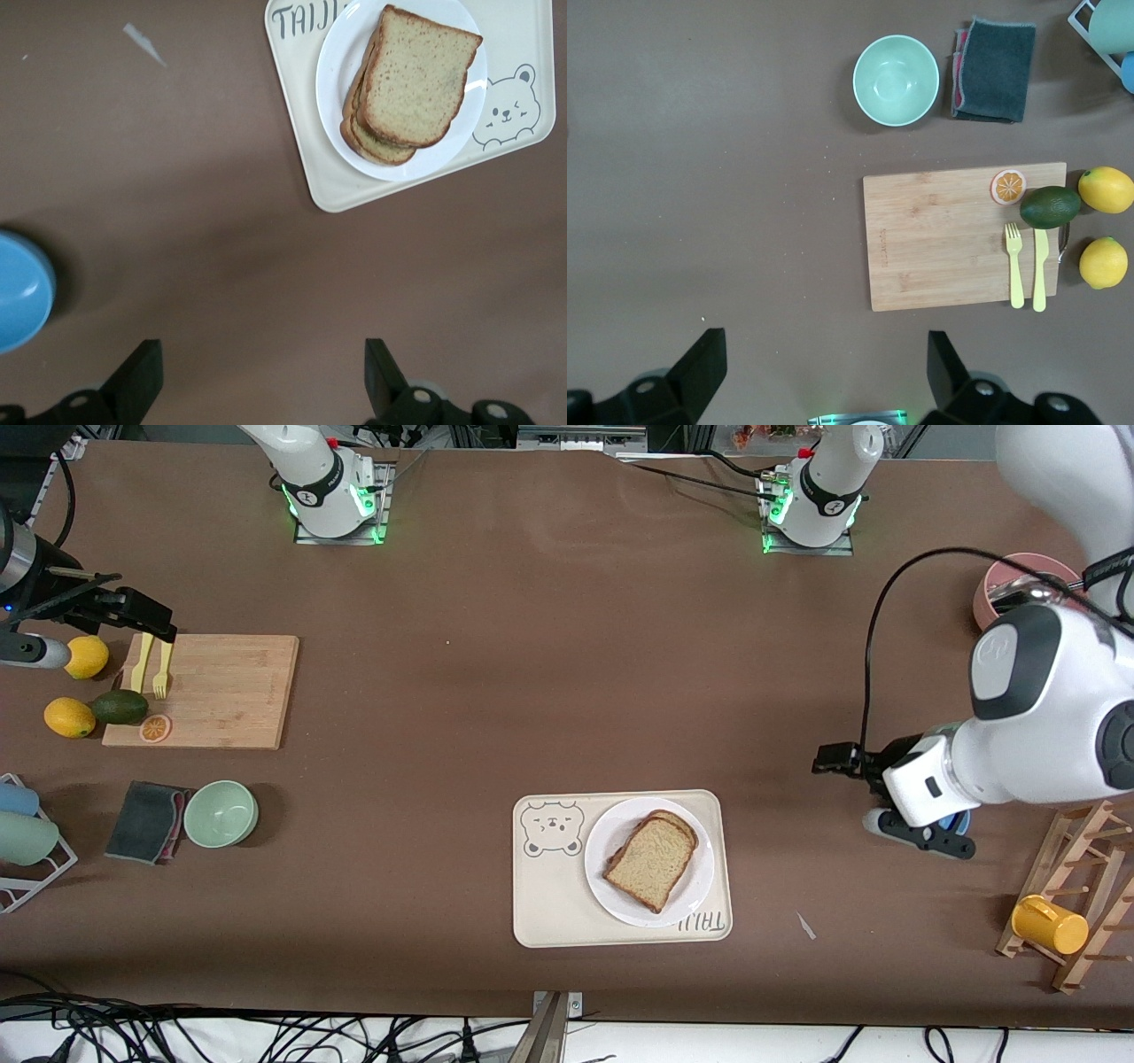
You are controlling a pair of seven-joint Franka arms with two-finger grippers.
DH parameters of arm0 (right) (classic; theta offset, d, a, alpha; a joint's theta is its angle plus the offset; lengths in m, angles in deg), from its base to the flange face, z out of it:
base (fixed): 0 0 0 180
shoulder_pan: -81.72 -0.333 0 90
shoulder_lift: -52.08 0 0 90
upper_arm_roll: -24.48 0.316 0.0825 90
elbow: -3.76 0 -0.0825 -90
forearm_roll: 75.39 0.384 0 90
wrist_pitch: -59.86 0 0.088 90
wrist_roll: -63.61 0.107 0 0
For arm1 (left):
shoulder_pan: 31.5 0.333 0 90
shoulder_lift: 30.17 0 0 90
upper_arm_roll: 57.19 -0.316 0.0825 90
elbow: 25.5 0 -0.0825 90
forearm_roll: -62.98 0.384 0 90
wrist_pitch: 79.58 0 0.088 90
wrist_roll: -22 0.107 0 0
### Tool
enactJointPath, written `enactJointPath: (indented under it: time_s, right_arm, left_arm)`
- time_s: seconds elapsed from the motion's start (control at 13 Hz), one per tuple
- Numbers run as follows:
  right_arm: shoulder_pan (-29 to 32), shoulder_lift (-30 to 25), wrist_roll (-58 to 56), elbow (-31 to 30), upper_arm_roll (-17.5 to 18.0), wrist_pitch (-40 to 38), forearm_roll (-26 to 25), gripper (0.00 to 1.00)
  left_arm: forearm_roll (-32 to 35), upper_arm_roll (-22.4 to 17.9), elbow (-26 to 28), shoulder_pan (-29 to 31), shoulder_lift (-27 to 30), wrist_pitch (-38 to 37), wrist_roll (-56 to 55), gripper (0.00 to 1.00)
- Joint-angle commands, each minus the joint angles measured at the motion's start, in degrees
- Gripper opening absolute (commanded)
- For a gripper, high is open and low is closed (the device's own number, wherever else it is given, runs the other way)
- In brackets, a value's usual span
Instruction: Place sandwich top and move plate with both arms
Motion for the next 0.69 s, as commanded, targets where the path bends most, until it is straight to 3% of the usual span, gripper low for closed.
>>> enactJointPath:
  time_s: [0.0,0.23,0.38,0.54,0.62]
  right_arm:
    - [0.18,0.2,0.9,1.34,0.33,-1.4,0.03,1.0]
    - [0.18,0.11,0.9,1.34,0.5,-1.4,0.03,1.0]
    - [0.18,0.11,0.9,1.34,0.42,-1.4,0.03,1.0]
    - [0.18,0.11,0.9,1.34,0.42,-1.4,0.03,1.0]
    - [0.18,0.2,0.9,1.34,0.33,-1.31,0.03,1.0]
  left_arm:
    - [2.74,-0.46,2.29,-1.07,6.94,-2.57,-5.27,1.0]
    - [9.75,-2.31,11.05,-4.67,17.13,-1.87,-6.61,1.0]
    - [9.77,-2.31,18.69,-4.59,23.28,1.11,-6.87,1.0]
    - [9.42,-2.48,26.52,-2.41,30.23,9.17,-7.57,1.0]
    - [8.38,-2.48,27.95,-1.18,31.56,9.82,-7.57,1.0]
